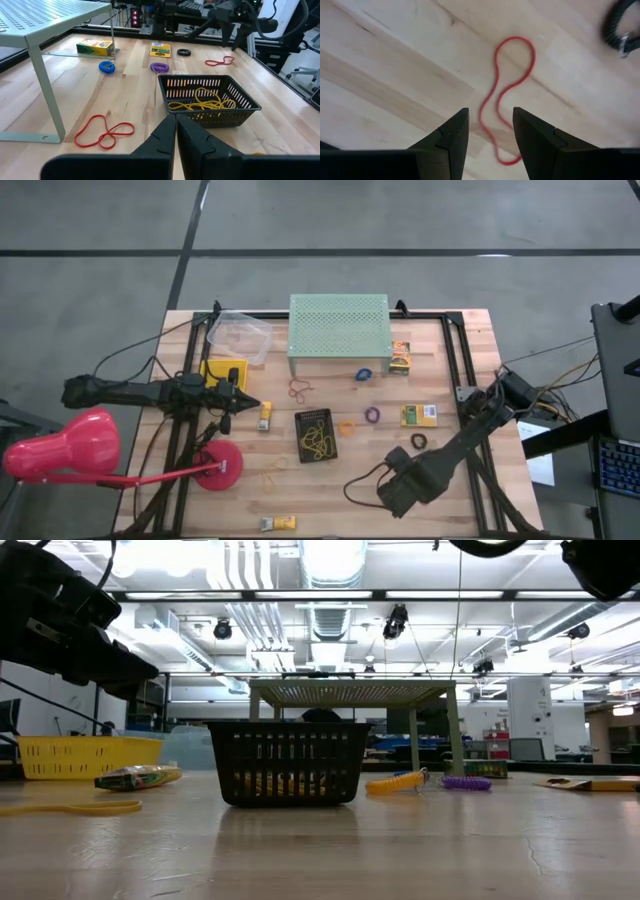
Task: Pick & Place Office Desk Supplies
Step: Put the bottom red rubber band into the black bin
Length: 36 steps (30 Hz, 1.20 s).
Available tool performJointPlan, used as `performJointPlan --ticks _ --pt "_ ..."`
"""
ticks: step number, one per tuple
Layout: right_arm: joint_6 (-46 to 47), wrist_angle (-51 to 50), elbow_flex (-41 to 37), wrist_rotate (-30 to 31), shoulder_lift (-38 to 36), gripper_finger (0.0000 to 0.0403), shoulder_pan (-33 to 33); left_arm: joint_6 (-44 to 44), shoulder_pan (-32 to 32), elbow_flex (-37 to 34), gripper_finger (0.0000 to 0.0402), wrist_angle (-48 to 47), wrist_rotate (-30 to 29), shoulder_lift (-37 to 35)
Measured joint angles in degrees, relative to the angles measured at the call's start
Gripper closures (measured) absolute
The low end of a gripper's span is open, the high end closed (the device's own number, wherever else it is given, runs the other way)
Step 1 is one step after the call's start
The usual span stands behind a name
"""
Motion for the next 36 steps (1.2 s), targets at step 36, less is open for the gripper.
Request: performJointPlan --ticks 36 --pt "-0.2 17.1 -13.1 -3.8 2.0 0.0263 0.5 0.0 0.0 0.0 0.0378 0.0 0.0 0.0"
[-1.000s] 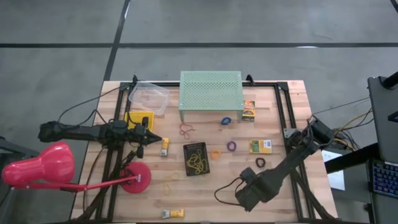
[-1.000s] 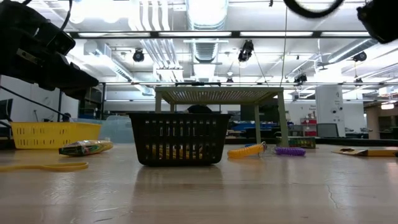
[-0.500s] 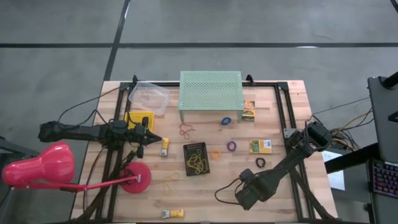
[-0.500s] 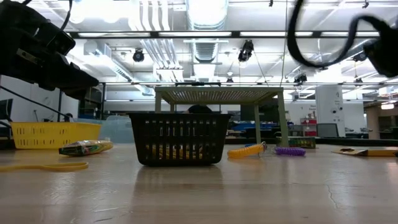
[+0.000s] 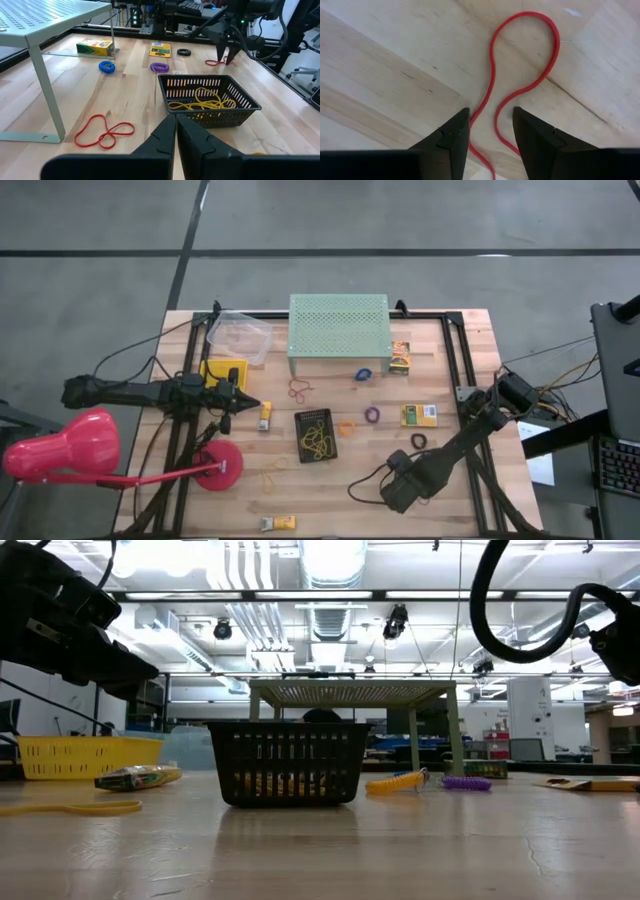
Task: Pick & Place Office Desk Supplies
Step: Put the bottom red rubber band into the black bin
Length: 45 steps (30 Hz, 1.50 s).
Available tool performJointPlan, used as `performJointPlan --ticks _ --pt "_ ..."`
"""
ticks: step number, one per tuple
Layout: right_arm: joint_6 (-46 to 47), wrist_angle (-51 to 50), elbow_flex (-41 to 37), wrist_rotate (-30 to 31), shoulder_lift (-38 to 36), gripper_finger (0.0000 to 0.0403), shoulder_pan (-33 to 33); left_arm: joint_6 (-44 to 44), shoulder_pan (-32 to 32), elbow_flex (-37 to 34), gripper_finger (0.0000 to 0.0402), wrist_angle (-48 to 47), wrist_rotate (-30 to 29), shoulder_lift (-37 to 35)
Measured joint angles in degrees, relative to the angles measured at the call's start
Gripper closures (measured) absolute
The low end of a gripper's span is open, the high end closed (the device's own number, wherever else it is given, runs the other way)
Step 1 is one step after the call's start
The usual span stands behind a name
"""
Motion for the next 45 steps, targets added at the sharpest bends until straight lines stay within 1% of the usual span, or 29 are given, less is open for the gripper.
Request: performJointPlan --ticks 5,14,21,27,30,34,37,43,45 --pt "0.0 -2.9 1.9 0.0 0.2 0.0296 0.0 0.0 0.0 0.0 0.0378 0.0 0.0 0.0" --pt "-0.2 -3.3 2.6 0.2 0.3 0.0386 0.0 0.0 0.0 0.0 0.0378 0.0 0.0 0.0" --pt "-1.4 -3.8 2.9 0.6 0.3 0.0394 0.0 0.0 0.0 0.0 0.0378 0.0 0.0 0.0" --pt "-1.7 -8.2 3.8 0.9 -0.6 0.0394 0.0 0.0 0.0 0.0 0.0378 0.0 0.0 0.0" --pt "-1.7 -9.4 4.3 2.3 -2.2 0.0395 0.0 0.0 0.0 0.0 0.0378 0.0 0.0 0.0" --pt "-3.0 -13.2 6.1 7.0 -4.4 0.0395 0.0 0.0 0.0 0.0 0.0378 0.0 0.0 0.0" --pt "-5.3 -15.5 7.8 13.0 -6.4 0.0395 0.0 0.0 0.0 0.0 0.0378 0.0 0.0 0.0" --pt "-14.9 -15.2 10.6 31.1 -9.5 0.0394 0.2 0.0 0.0 0.0 0.0378 0.0 0.0 0.0" --pt "-18.6 -15.3 11.5 36.0 -10.0 0.0394 0.3 0.0 0.0 0.0 0.0378 0.0 0.0 0.0"
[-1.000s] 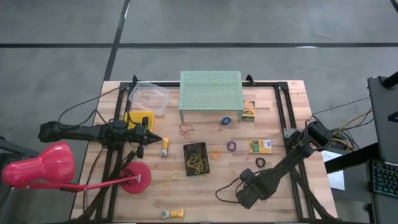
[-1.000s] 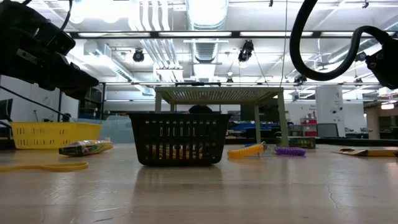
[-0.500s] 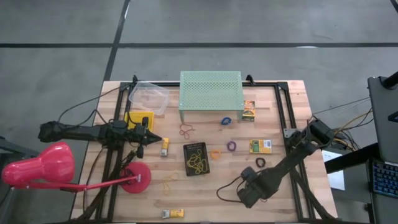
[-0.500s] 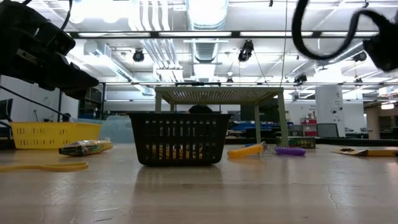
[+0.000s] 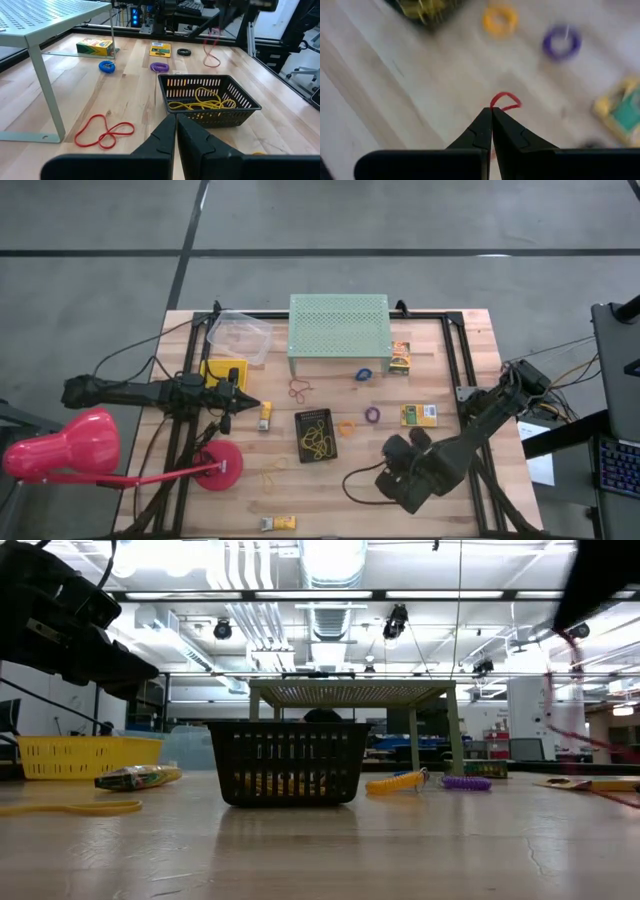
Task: Pick & Place Office Desk Supplies
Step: Put the bottom red rubber band into the black bin
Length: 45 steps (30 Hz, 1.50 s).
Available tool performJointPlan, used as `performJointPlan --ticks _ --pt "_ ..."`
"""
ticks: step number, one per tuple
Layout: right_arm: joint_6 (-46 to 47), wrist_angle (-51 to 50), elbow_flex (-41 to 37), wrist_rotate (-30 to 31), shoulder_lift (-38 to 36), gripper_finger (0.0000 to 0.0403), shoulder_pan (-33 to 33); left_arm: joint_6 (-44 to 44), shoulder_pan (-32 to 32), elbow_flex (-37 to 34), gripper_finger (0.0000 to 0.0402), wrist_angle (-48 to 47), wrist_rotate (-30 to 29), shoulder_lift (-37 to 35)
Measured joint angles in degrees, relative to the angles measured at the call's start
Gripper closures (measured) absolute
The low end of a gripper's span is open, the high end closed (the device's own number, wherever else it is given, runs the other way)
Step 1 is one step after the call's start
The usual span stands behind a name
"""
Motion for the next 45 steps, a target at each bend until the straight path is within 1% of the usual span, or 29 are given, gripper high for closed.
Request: performJointPlan --ticks 6,9,16,22,25,33,37,40,45 --pt "-8.1 0.2 1.3 14.4 -0.5 0.0394 0.0 0.0 0.0 0.0 0.0378 0.0 0.0 0.0" --pt "-9.7 0.1 1.1 21.2 -0.5 0.0394 -0.1 0.0 0.0 0.0 0.0378 0.0 0.0 0.0" --pt "-12.1 1.1 0.8 30.0 -0.1 0.0394 -0.9 0.0 0.0 0.0 0.0378 0.0 0.0 0.0" --pt "-20.3 7.1 0.5 36.1 1.7 0.0394 -1.6 0.0 0.0 0.0 0.0378 0.0 0.0 0.0" --pt "-25.0 11.7 0.5 36.7 2.8 0.0394 -2.5 0.0 0.0 0.0 0.0378 0.0 0.0 -0.1" --pt "-35.5 19.8 0.4 36.3 3.4 0.0394 -4.0 0.0 0.0 0.0 0.0378 0.0 0.0 0.0" --pt "-44.7 26.5 0.4 32.0 3.4 0.0394 -4.5 0.0 0.0 0.0 0.0378 0.0 0.0 0.0" --pt "-52.2 32.4 0.4 30.4 3.2 0.0394 -5.1 0.0 0.0 0.0 0.0378 0.0 0.0 0.0" --pt "-64.5 41.8 0.4 25.2 2.8 0.0394 -7.3 0.0 0.0 0.0 0.0378 0.0 0.0 0.0"
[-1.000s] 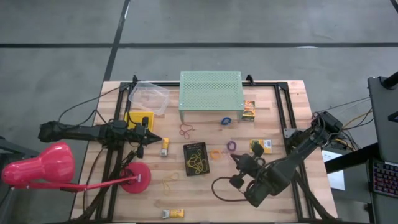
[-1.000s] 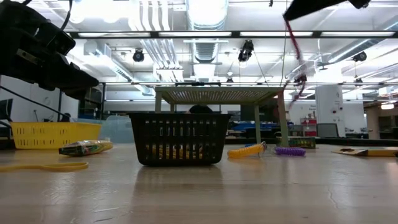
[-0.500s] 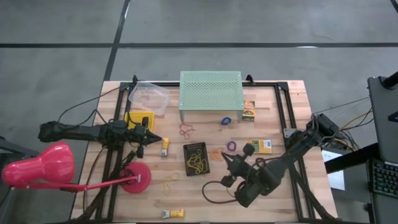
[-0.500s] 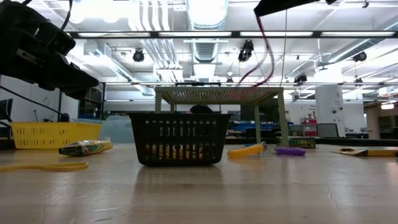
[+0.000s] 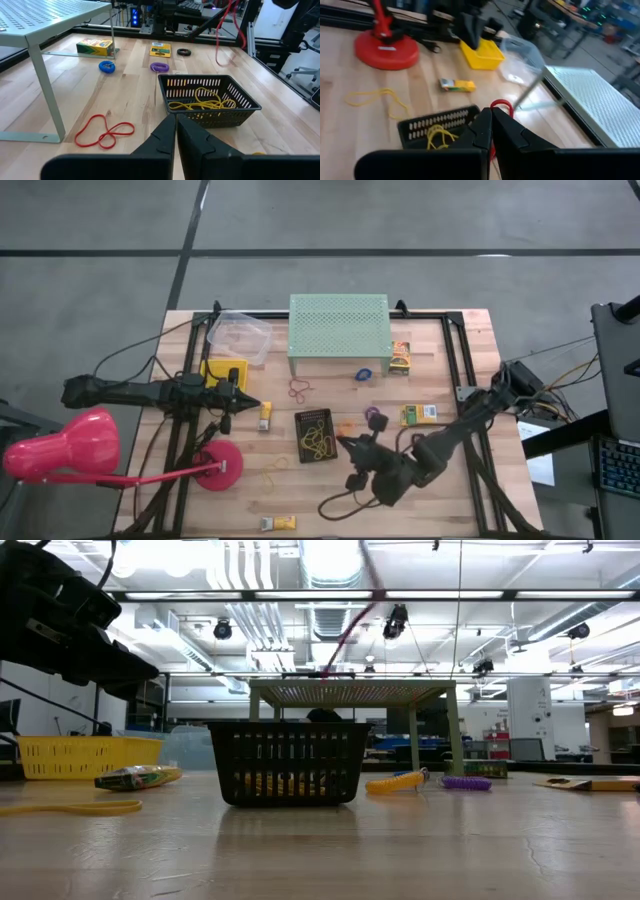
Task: Pick & Place Office Desk Supplies
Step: Put the bottom red rubber band into the black bin
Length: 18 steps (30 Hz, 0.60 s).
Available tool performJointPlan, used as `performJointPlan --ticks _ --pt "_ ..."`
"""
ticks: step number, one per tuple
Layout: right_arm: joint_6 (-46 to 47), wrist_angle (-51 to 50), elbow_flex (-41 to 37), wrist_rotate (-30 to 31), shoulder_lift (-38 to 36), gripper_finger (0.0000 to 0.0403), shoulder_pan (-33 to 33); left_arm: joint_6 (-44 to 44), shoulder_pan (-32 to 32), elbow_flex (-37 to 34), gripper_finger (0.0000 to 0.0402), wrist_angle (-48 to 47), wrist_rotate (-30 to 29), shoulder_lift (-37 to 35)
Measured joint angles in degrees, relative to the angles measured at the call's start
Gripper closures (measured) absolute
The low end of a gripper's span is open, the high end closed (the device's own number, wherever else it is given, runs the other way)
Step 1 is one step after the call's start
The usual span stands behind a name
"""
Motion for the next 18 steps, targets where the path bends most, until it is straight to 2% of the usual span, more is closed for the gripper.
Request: performJointPlan --ticks 6,11,18 --pt "-7.2 5.3 0.0 -7.7 -0.1 0.0394 -4.0 0.0 0.0 0.0 0.0378 0.0 0.0 0.0" --pt "-7.5 5.4 0.0 -11.4 -0.1 0.0394 -6.7 0.0 0.0 0.0 0.0378 0.0 0.0 0.0" --pt "-7.0 5.8 -0.9 -22.7 0.3 0.0394 -11.0 0.0 0.0 0.0 0.0378 0.0 0.0 0.0"
